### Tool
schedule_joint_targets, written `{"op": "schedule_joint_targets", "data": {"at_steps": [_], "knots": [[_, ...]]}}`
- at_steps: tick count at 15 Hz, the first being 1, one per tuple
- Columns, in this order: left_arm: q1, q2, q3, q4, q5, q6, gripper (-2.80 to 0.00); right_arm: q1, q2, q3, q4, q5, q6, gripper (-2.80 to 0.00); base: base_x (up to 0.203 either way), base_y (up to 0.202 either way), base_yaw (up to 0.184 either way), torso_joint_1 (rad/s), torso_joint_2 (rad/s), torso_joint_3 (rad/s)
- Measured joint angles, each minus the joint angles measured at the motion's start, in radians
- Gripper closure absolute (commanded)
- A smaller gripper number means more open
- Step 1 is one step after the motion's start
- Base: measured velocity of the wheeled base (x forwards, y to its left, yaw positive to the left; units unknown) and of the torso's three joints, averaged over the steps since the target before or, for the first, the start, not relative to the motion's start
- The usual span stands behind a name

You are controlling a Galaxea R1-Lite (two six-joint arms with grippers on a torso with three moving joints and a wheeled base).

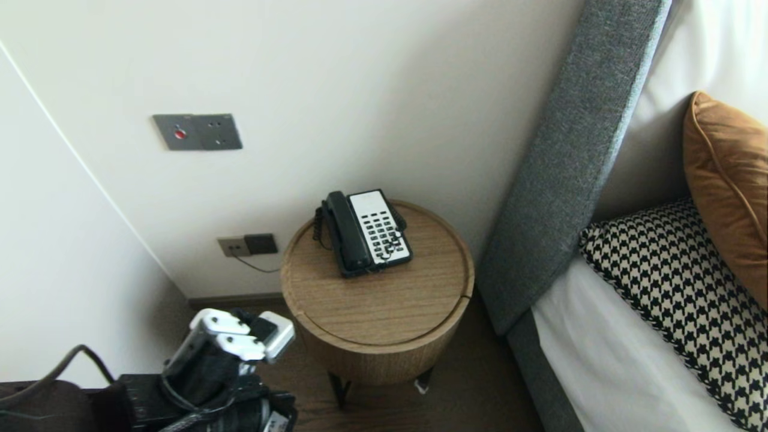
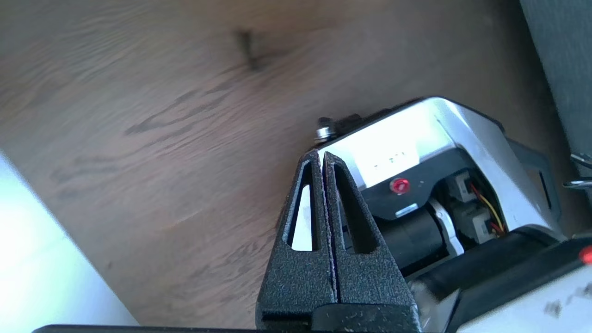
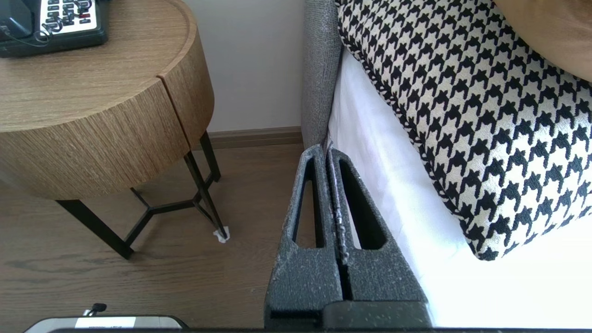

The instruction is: Open the nightstand drawer

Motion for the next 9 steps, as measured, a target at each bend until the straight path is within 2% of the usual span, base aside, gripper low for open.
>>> {"op": "schedule_joint_targets", "data": {"at_steps": [3,6,9], "knots": [[0.123,-0.226,0.121,0.047,-0.023,0.002,0.0,0.0,0.0,0.0,0.0,0.0,0.0,0.0,0.0,0.0,0.0,0.0,0.0,0.0],[0.264,-0.466,0.178,0.171,-0.054,0.015,0.0,0.0,0.0,0.0,0.0,0.0,0.0,0.0,0.0,0.0,0.0,0.0,0.0,0.0],[0.379,-0.677,0.224,0.27,-0.066,0.086,0.0,0.0,0.0,0.0,0.0,0.0,0.0,0.0,0.0,0.0,0.0,0.0,0.0,0.0]]}}
